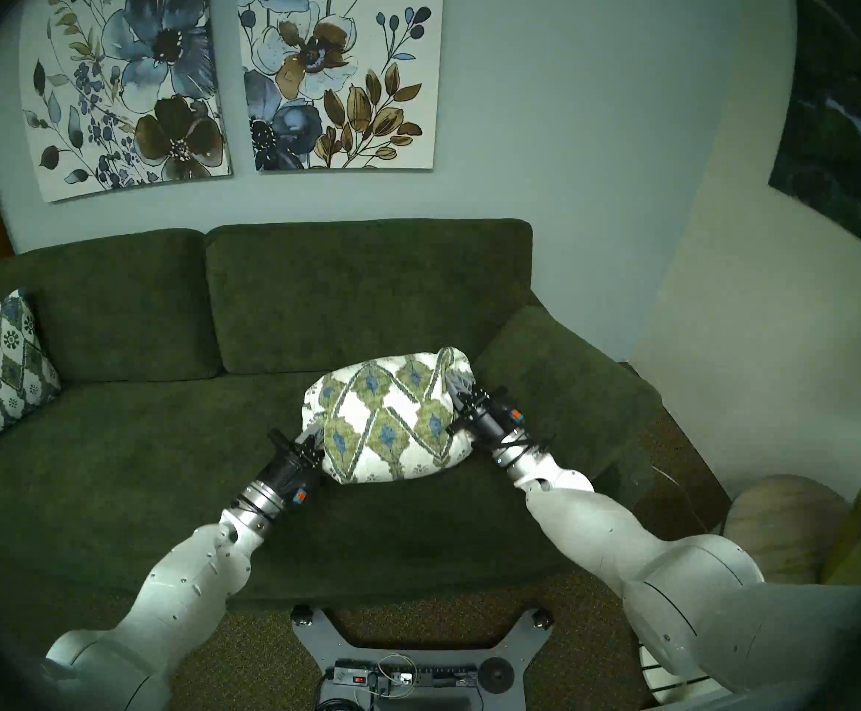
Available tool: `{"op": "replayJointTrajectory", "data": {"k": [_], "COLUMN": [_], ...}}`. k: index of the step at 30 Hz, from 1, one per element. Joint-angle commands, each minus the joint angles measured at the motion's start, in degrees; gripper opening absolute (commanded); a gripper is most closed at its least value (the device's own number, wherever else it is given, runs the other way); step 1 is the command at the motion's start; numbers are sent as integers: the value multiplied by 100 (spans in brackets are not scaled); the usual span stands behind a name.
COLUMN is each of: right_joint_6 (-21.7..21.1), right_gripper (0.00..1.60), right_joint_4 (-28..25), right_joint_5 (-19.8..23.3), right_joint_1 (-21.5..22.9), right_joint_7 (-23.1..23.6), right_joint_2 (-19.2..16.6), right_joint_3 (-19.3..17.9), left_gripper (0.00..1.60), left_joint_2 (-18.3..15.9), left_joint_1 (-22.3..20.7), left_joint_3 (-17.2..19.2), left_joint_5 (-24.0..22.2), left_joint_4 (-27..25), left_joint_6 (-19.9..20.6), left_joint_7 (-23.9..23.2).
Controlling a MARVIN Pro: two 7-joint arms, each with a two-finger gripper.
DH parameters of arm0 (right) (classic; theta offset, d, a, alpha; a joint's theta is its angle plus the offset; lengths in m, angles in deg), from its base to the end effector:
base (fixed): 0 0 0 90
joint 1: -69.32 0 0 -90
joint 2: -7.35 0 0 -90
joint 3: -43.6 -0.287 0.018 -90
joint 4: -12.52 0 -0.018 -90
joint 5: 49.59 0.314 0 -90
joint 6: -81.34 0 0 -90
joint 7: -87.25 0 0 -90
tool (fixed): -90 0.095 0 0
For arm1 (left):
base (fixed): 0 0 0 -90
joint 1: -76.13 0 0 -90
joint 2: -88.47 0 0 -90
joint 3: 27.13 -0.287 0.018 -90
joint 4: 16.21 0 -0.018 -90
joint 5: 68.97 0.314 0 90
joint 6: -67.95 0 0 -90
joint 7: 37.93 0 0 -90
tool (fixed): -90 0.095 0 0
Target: Fluff a cushion
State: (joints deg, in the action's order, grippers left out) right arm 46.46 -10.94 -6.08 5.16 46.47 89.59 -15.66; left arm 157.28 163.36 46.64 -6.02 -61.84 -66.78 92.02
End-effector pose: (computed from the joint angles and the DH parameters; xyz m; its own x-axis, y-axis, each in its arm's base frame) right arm 0.4204 0.0476 -0.4544 -0.1918 -0.1841 0.9640 0.6796 -0.7335 -0.0049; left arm 0.3274 0.0811 -0.4897 -0.4658 -0.7556 0.4606 -0.1747 -0.4318 -0.8849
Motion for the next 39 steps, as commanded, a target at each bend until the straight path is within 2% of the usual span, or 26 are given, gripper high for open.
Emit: {"op": "replayJointTrajectory", "data": {"k": [1, 12, 15, 18, 19, 21, 23, 24, 26, 27, 32, 33, 36, 37, 39], "right_joint_6": [-12, -12, -14, -20, -13, -12, -12, -12, -12, -12, -12, -12, -12, -12, -12], "right_gripper": [0, 0, 0, 0, 0, 0, 0, 0, 0, 0, 0, 0, 0, 0, 0], "right_joint_4": [414, 967, 1079, 1102, 1020, 943, 694, 562, 517, 375, -29, 8, -343, -276, -572], "right_joint_5": [-86, -153, -143, -113, -104, -99, -65, -63, -42, -52, -32, -16, 14, 31, 52], "right_joint_1": [-595, -968, -954, -756, -488, -330, -265, -104, -250, -88, 159, 103, 379, 282, 523], "right_joint_7": [9, -51, -88, -137, -162, -170, -172, -160, -165, -158, -138, -136, -126, -124, -114], "right_joint_2": [129, 240, 243, 259, 266, 266, 257, 267, 288, 281, 304, 324, 295, 320, 303], "right_joint_3": [162, 320, 321, 287, 263, 248, 187, 164, 116, 110, -29, -61, -131, -166, -205], "left_gripper": [0, 0, 0, 0, 0, 0, 0, 0, 0, 0, 0, 0, 0, 0, 0], "left_joint_2": [465, 887, 942, 942, 851, 784, 668, 623, 628, 604, 543, 537, 455, 445, 387], "left_joint_1": [442, 657, 616, 398, 128, -10, -33, -206, -60, -218, -458, -399, -655, -562, -729], "left_joint_3": [-244, -461, -449, -379, -295, -243, -138, -69, -20, -22, 29, 43, 67, 84, 103], "left_joint_5": [-9, -15, -42, -79, -110, -121, -131, -137, -135, -124, -57, -50, -1, 6, 40], "left_joint_4": [523, 1100, 1262, 1369, 1309, 1205, 866, 659, 729, 529, 122, 156, -209, -134, -429], "left_joint_6": [37, 146, 197, 254, 252, 242, 223, 199, 181, 183, 97, 84, 56, 46, 40], "left_joint_7": [-38, -54, -52, -44, -19, 28, 143, 217, 280, 293, 500, 533, 643, 675, 747]}}
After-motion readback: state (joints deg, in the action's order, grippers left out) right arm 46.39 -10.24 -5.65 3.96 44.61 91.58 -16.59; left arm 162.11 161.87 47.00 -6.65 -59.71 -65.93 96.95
